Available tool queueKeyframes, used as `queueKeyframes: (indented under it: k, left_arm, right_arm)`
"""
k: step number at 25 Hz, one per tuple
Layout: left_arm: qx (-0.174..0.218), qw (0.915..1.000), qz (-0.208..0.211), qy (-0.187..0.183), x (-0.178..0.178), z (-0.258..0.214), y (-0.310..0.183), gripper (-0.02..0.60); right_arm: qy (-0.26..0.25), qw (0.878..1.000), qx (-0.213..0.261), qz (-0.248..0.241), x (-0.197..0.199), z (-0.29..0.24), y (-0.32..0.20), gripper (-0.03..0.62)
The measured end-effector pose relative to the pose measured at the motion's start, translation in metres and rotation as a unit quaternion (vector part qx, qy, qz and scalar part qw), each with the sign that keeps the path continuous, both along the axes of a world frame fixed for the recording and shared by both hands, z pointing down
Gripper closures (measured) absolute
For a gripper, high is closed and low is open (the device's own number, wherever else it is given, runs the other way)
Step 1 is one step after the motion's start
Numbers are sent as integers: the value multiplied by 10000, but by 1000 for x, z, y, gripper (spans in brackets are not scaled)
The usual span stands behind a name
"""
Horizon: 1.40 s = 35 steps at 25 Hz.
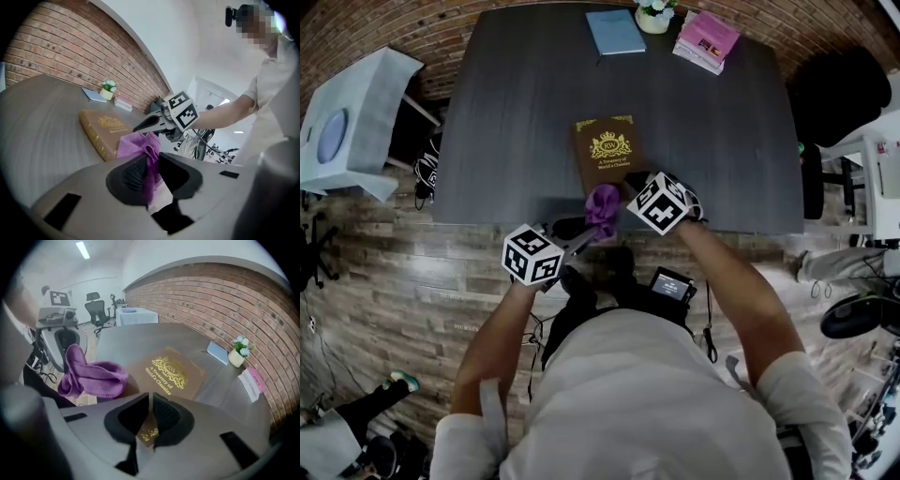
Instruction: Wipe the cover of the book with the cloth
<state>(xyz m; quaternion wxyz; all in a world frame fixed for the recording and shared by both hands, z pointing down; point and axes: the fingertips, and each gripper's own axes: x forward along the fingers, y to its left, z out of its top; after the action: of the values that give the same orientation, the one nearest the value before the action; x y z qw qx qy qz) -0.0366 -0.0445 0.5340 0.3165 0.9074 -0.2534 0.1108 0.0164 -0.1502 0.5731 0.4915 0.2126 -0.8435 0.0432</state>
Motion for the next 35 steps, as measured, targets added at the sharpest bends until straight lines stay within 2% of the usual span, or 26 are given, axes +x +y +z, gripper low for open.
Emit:
queueKeyframes:
  k: [3, 5, 11, 16, 23, 30, 35]
  left_arm:
    - [70, 9997, -133, 170, -2, -11, 0, 495]
    - [112, 9992, -246, 298, -4, -18, 0, 495]
    - [262, 9950, -640, 727, -14, -46, 2, 495]
    - [415, 9864, -1083, 1167, -30, -73, 4, 495]
    - [585, 9757, -1364, 1610, -53, -110, 14, 494]
    - [907, 9680, -1307, 1941, -68, -150, 24, 494]
    - [1094, 9625, -1270, 2135, -77, -174, 32, 494]
  right_arm:
    - [-315, 9991, -1, 266, 1, -12, -3, 557]
    - [-510, 9977, 3, 448, 2, -21, -6, 466]
    - [-956, 9919, 163, 822, 7, -50, -3, 462]
    - [-1432, 9827, 180, 1164, 8, -75, 5, 461]
    - [-2120, 9612, 452, 1706, 13, -122, 16, 475]
    - [-2776, 9323, 698, 2211, 20, -166, 36, 544]
    - [-3178, 9119, 871, 2447, 26, -197, 56, 568]
